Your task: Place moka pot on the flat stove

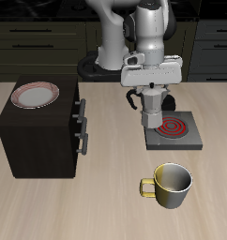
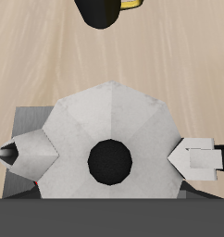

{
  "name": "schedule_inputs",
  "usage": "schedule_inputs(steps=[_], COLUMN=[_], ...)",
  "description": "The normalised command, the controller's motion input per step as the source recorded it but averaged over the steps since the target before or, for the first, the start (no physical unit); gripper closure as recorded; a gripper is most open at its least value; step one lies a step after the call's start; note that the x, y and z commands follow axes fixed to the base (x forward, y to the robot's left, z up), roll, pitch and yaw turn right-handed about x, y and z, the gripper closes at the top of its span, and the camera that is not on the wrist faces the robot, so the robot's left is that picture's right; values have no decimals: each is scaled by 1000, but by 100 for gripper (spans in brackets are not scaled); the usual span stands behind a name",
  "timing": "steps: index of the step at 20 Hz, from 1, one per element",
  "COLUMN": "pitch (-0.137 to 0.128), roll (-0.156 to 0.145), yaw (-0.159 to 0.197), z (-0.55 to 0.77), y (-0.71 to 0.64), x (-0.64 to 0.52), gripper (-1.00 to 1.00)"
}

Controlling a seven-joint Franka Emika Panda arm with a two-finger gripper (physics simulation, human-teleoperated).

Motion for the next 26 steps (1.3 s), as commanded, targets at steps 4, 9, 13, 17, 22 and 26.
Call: schedule_inputs(steps=[4, 9, 13, 17, 22, 26], pitch=[-2, -7, -2, -4, 13, 3], roll=[15, 17, 47, 15, 18, -12], yaw=[0, 5, 20, -5, 10, 12], z=[-153, -79, -149, -87, -125, -78], y=[132, 61, 124, -2, 60, 8], x=[-158, -126, -215, -151, -23, 27], gripper=[100, 100, 100, 100, 100, 100])
